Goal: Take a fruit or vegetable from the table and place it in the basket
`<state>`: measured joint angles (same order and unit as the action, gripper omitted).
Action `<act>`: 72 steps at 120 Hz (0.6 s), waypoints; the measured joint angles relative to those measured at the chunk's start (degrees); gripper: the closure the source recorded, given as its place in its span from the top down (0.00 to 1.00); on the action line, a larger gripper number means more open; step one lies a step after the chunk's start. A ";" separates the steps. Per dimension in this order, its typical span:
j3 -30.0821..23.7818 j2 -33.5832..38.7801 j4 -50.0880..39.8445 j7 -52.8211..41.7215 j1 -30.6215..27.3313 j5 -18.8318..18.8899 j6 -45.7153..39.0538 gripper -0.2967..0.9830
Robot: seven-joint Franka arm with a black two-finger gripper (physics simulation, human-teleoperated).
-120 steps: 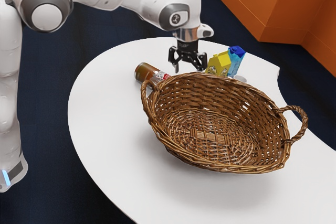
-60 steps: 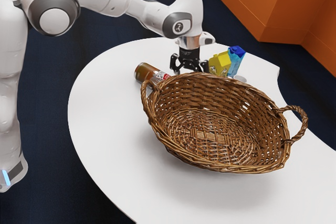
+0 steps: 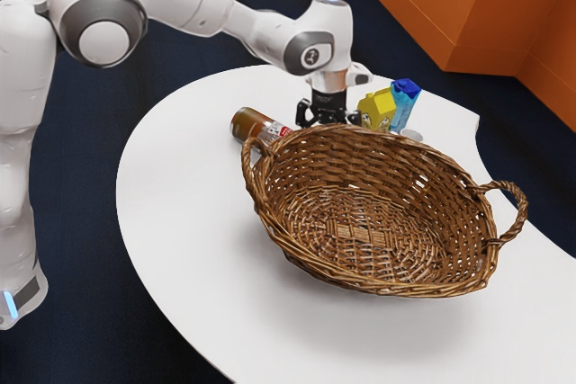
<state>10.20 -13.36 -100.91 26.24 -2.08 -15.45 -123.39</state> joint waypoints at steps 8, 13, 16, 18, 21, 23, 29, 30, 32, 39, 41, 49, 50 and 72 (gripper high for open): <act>-0.32 -0.31 0.38 0.04 0.02 -0.01 -0.20 0.77; -0.38 -0.47 0.45 0.07 -0.04 -0.11 -0.29 0.77; -0.41 -0.54 0.47 0.09 -0.09 -0.21 -0.34 0.77; -0.42 -0.57 0.48 0.10 -0.12 -0.27 -0.37 0.77; -0.43 -0.60 0.50 0.12 -0.15 -0.35 -0.41 0.77; -0.43 -0.64 0.50 0.13 -0.16 -0.40 -0.43 0.77; -0.44 -0.70 0.51 0.15 -0.18 -0.48 -0.49 0.77; -0.44 -0.71 0.51 0.16 -0.19 -0.49 -0.50 0.77; -0.44 -0.72 0.51 0.17 -0.19 -0.51 -0.52 0.77; -0.44 -0.85 0.51 0.20 -0.19 -0.57 -0.56 0.77; -0.44 -0.89 0.51 0.20 -0.19 -0.58 -0.57 0.77; -0.44 -1.08 0.51 0.23 -0.22 -0.63 -0.62 0.77; -0.44 -1.13 0.53 0.23 -0.22 -0.63 -0.64 0.77; -0.83 -2.15 0.68 0.30 -0.27 -0.64 -1.30 0.77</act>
<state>9.37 -15.50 -100.23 26.54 -2.36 -16.09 -124.69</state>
